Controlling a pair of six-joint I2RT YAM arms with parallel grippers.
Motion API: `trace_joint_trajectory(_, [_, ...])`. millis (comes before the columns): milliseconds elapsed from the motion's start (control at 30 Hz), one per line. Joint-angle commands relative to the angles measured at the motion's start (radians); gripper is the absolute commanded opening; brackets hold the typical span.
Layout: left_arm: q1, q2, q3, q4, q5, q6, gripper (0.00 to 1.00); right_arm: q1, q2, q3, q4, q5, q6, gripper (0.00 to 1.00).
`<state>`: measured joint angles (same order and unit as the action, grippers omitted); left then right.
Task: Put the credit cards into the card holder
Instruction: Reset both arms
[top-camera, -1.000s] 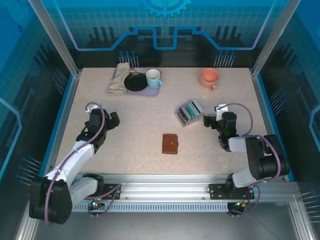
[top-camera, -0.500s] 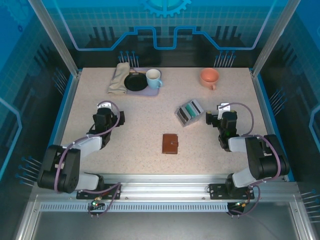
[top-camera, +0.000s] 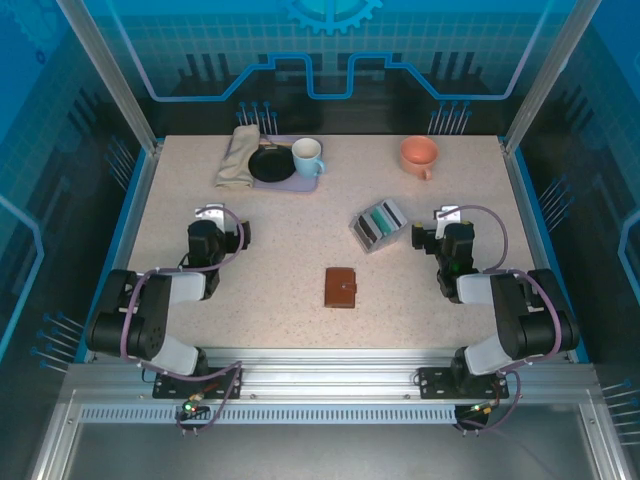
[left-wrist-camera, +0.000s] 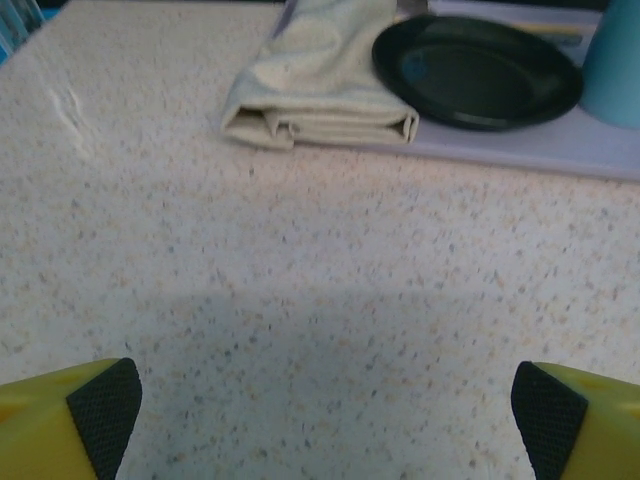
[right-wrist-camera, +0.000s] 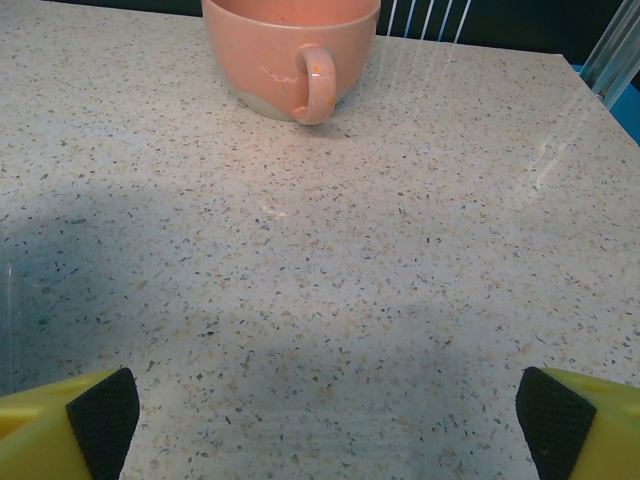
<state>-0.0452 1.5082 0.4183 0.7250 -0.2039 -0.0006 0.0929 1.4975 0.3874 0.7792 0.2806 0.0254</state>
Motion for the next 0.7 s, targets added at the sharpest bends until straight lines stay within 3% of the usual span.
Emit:
trace_joint_trajectory(0, [0.016,0.011,-0.011,0.076,0.057,-0.008,0.99,0.010,0.006,0.013,0.037,0.014,0.011,1.00])
trace_joint_trajectory(667, [0.022,0.008,-0.006,0.068,0.063,-0.011,0.99,0.010,0.007,0.015,0.036,0.014,0.011,1.00])
